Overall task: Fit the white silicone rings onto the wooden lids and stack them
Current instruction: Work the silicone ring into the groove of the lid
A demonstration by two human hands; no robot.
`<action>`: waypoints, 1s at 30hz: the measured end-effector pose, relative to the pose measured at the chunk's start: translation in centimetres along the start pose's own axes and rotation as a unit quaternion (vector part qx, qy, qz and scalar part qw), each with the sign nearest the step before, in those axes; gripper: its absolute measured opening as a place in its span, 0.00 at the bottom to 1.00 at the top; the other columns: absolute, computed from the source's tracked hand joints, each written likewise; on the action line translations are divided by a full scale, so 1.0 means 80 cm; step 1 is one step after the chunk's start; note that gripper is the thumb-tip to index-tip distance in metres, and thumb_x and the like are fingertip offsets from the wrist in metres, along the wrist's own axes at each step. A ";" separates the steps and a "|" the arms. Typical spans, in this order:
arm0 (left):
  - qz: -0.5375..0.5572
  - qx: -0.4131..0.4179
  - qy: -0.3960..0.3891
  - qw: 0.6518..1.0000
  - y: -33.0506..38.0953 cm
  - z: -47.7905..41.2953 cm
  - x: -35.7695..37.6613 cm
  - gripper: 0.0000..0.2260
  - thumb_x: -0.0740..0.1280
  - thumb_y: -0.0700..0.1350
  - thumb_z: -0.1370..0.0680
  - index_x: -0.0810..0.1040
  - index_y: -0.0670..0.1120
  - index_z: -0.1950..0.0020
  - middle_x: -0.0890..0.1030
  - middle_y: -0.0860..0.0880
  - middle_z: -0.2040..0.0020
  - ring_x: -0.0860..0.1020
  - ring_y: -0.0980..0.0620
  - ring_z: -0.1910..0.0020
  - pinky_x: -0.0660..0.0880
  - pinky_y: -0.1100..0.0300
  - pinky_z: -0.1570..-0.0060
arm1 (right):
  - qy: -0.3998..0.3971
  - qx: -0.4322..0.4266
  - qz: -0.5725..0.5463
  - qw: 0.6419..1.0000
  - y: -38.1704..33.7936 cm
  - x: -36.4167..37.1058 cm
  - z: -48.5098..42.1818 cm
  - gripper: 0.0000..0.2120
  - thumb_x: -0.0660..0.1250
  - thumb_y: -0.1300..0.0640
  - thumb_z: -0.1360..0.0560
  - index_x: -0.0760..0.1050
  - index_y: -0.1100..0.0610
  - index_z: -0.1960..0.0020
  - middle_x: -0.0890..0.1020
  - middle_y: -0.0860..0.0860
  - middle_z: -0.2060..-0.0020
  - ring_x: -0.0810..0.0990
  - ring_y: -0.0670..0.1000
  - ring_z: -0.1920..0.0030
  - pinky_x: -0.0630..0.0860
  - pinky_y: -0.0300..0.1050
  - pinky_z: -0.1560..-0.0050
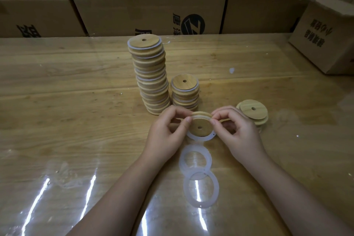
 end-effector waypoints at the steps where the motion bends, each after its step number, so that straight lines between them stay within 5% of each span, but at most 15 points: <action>1: -0.003 0.016 -0.005 1.000 0.003 0.001 0.000 0.04 0.67 0.42 0.25 0.79 0.50 0.53 0.82 0.54 0.54 0.79 0.56 0.52 0.75 0.61 0.52 | -0.002 -0.008 0.002 1.000 -0.002 0.001 0.000 0.06 0.68 0.69 0.28 0.76 0.60 0.60 0.79 0.48 0.58 0.77 0.44 0.57 0.72 0.31 0.60; 7: 0.004 0.056 -0.019 0.998 0.005 0.000 0.001 0.03 0.69 0.40 0.27 0.80 0.48 0.55 0.82 0.53 0.55 0.80 0.54 0.53 0.75 0.59 0.52 | -0.009 -0.021 0.010 1.000 -0.007 0.002 0.001 0.04 0.69 0.69 0.29 0.77 0.61 0.59 0.79 0.48 0.57 0.78 0.44 0.57 0.72 0.30 0.59; 14: 0.057 -0.011 -0.011 0.998 -0.005 -0.004 -0.003 0.03 0.69 0.43 0.27 0.80 0.51 0.57 0.82 0.55 0.57 0.80 0.54 0.55 0.76 0.56 0.53 | -0.005 -0.002 0.008 1.000 -0.002 0.002 0.001 0.04 0.69 0.69 0.29 0.78 0.62 0.59 0.80 0.49 0.57 0.78 0.44 0.55 0.75 0.35 0.60; 26: 0.057 -0.052 0.005 0.997 -0.013 -0.007 -0.006 0.02 0.69 0.45 0.28 0.80 0.53 0.58 0.82 0.57 0.59 0.79 0.60 0.59 0.74 0.65 0.56 | -0.031 0.035 0.035 0.998 0.007 0.005 0.002 0.04 0.68 0.69 0.29 0.77 0.62 0.58 0.79 0.49 0.58 0.78 0.44 0.57 0.77 0.35 0.58; 30: 0.053 -0.057 -0.003 0.997 -0.013 -0.006 -0.007 0.05 0.70 0.43 0.26 0.79 0.53 0.57 0.82 0.58 0.60 0.78 0.62 0.59 0.73 0.67 0.57 | -0.050 0.096 0.021 0.994 0.012 0.006 0.004 0.10 0.68 0.66 0.28 0.74 0.52 0.59 0.78 0.45 0.62 0.78 0.40 0.62 0.73 0.30 0.60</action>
Point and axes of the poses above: each hand's wrist, its own z-axis away from the middle knuckle, its own x-axis out of the palm, y = z × x, the point moved 3 cm from there along -z, towards the middle knuckle
